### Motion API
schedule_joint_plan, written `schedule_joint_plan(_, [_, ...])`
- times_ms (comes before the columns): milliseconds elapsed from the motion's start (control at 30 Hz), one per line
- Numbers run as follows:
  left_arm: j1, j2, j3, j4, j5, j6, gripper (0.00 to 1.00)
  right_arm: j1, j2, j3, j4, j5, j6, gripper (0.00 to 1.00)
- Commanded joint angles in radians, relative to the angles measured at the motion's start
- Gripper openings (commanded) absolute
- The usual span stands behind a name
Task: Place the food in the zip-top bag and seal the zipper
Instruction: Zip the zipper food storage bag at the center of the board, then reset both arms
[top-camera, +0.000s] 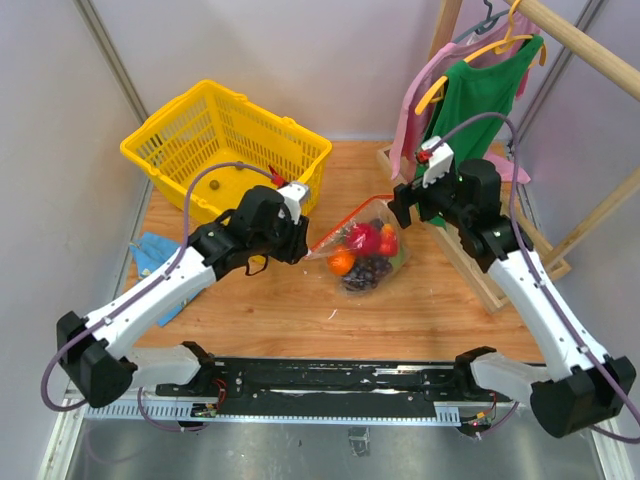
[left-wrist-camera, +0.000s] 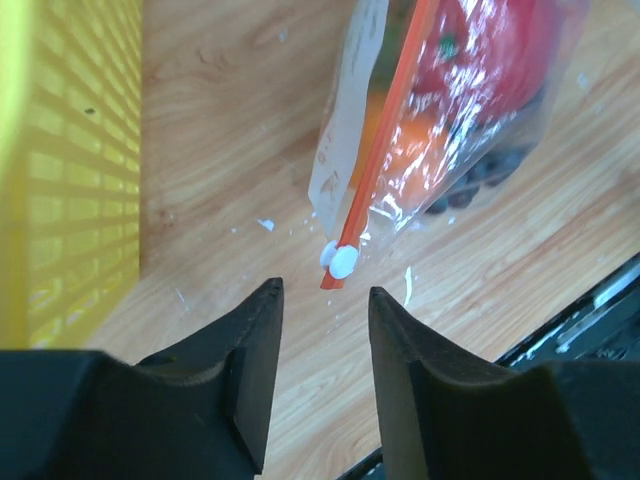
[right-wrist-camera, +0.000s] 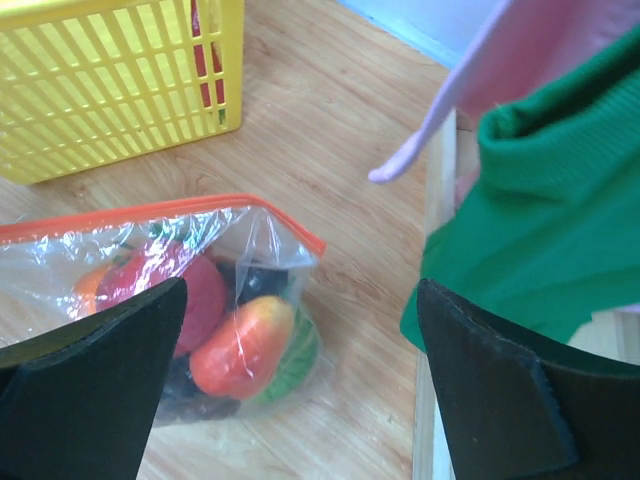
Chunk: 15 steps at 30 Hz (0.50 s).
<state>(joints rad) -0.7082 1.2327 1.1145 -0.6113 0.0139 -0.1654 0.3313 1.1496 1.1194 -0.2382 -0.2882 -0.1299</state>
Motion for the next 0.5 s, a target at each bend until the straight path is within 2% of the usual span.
schedule_joint_plan(0, [0.007,-0.099,0.006,0.08,-0.084,-0.068,0.5,-0.014,-0.11,-0.04,-0.09,0.121,0.044,0.98])
schedule_joint_plan(133, [0.007,-0.179,0.022,0.056,-0.151,-0.103,0.71,-0.014,-0.211,-0.103,-0.128,0.262,0.105,0.98])
schedule_joint_plan(233, [0.007,-0.256,0.021,0.047,-0.192,-0.134,0.79,-0.014,-0.289,-0.139,-0.166,0.394,0.193,0.98])
schedule_joint_plan(367, [0.007,-0.426,-0.068,0.085,-0.304,-0.199,0.97,-0.014,-0.389,-0.185,-0.224,0.466,0.215,0.98])
schedule_joint_plan(467, [0.007,-0.624,-0.183,0.145,-0.389,-0.198,0.99,-0.014,-0.464,-0.22,-0.25,0.508,0.228,0.98])
